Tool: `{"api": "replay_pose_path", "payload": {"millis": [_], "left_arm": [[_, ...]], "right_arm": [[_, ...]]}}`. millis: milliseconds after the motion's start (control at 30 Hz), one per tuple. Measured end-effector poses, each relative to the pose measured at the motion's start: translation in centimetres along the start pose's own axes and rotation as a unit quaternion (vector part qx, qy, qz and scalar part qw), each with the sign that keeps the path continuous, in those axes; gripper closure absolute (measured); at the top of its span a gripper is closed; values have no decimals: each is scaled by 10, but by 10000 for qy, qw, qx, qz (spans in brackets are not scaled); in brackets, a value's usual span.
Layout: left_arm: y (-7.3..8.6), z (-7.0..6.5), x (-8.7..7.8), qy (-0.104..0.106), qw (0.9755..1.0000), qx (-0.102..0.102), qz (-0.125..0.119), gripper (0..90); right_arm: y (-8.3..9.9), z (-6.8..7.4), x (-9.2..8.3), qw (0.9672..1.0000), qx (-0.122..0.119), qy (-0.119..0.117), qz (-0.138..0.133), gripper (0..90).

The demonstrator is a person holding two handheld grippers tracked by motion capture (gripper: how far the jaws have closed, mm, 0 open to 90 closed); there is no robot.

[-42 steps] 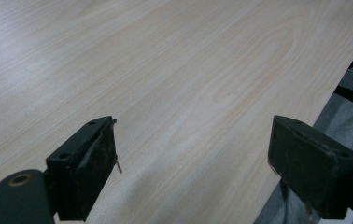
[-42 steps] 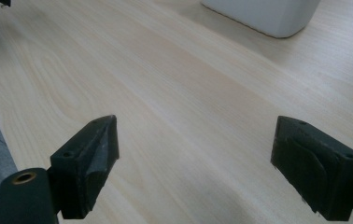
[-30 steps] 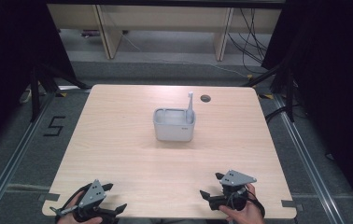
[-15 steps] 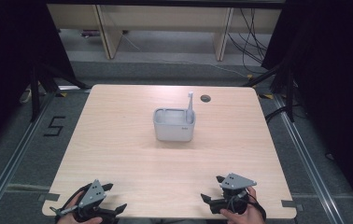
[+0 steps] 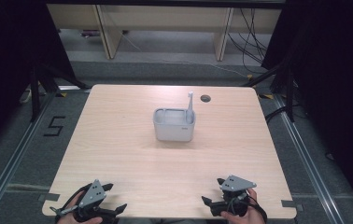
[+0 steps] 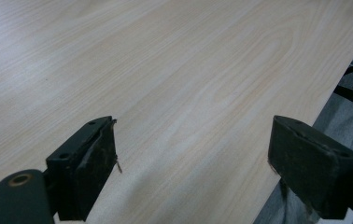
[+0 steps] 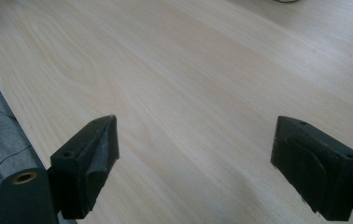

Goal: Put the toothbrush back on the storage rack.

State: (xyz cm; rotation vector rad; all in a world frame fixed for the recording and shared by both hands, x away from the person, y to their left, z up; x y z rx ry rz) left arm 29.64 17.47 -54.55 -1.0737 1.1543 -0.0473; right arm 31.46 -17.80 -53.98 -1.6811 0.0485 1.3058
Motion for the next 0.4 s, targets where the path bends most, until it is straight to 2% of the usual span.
{"api": "replay_pose_path", "payload": {"millis": [200, 233, 300, 400], "left_arm": [[0, 0, 0, -5, 10000, -34, -2, 147], [1, 0, 0, -15, 10000, 22, 46, 147], [0, -1, 0, 25, 10000, -40, -7, 147], [0, 0, 0, 9, 10000, 2, 17, 147]], "right_arm": [[1, 0, 0, 10000, 11, 7, 22, 159], [0, 0, 0, 10000, -3, 12, 8, 159], [0, -1, -1, 10000, 7, 68, -4, 159], [0, -2, -1, 10000, 34, 68, -10, 159]]}}
Point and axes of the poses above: each handheld gripper's, and its own axes: x roughly forward along the jaws, y roughly out of its underside, z roughly to its left, the point moved 7 cm from there along x, roughly forward along the jaws, and after that the axes turned 9 degrees about z, right-handed, at the moved point
